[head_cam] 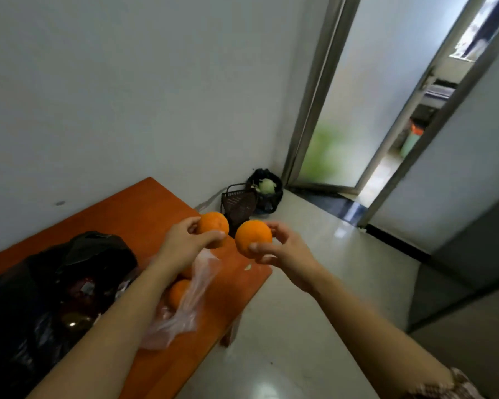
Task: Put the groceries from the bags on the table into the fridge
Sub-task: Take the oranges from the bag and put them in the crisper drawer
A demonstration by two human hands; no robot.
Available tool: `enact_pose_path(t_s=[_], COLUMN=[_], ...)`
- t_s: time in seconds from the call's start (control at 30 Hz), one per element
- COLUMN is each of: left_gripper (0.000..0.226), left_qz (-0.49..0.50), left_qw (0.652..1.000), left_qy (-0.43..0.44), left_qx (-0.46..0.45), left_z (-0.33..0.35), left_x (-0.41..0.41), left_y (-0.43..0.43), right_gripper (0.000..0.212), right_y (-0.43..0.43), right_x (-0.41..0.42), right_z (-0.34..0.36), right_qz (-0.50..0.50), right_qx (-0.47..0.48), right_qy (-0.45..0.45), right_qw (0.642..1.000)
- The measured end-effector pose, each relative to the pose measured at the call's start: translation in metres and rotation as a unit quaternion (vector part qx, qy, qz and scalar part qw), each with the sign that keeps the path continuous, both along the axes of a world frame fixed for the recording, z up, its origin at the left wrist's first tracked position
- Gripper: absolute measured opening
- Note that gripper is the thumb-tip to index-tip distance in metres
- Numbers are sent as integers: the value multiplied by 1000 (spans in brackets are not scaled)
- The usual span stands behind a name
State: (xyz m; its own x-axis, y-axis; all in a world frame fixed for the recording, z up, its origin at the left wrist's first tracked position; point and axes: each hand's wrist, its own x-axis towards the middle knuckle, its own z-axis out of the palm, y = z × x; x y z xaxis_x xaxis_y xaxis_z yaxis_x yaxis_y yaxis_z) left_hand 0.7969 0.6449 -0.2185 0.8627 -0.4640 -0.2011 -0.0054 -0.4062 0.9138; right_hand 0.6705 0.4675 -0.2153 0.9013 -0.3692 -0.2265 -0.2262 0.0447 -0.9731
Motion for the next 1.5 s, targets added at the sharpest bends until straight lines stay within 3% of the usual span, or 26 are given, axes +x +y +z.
enact_pose_path(t_s=[0.1,0.23,0.53,0.8,1.13,1.5], left_gripper=[64,67,69,75,82,73], left_qz=[-19,-90,-186,-342,-493,-438], left_qw=[999,995,977,920,817,837], left_qy=[17,-5,-13,-53,-166,-121], left_qx=[-40,-41,-99,-184,-251,-304], left_z=[10,17,37,82,113,158], left_x=[-46,-122,-330,-469,-604,-703], left_y=[-64,-150,-319,-448,-613,-807], right_gripper=[51,56,56,60,61,59], right_y=[-44,-108,-229,-326,-477,-650], right_x=[-57,-153,-385,-550,-683,-756], right_z=[17,25,60,104,140,182], right_qz=[-83,-158,-315,-457,-578,-614], right_qx=[52,53,-120,-193,-247,-316], right_qy=[-25,-47,-24,-44,-50,-26], right_qw=[995,985,941,867,776,723])
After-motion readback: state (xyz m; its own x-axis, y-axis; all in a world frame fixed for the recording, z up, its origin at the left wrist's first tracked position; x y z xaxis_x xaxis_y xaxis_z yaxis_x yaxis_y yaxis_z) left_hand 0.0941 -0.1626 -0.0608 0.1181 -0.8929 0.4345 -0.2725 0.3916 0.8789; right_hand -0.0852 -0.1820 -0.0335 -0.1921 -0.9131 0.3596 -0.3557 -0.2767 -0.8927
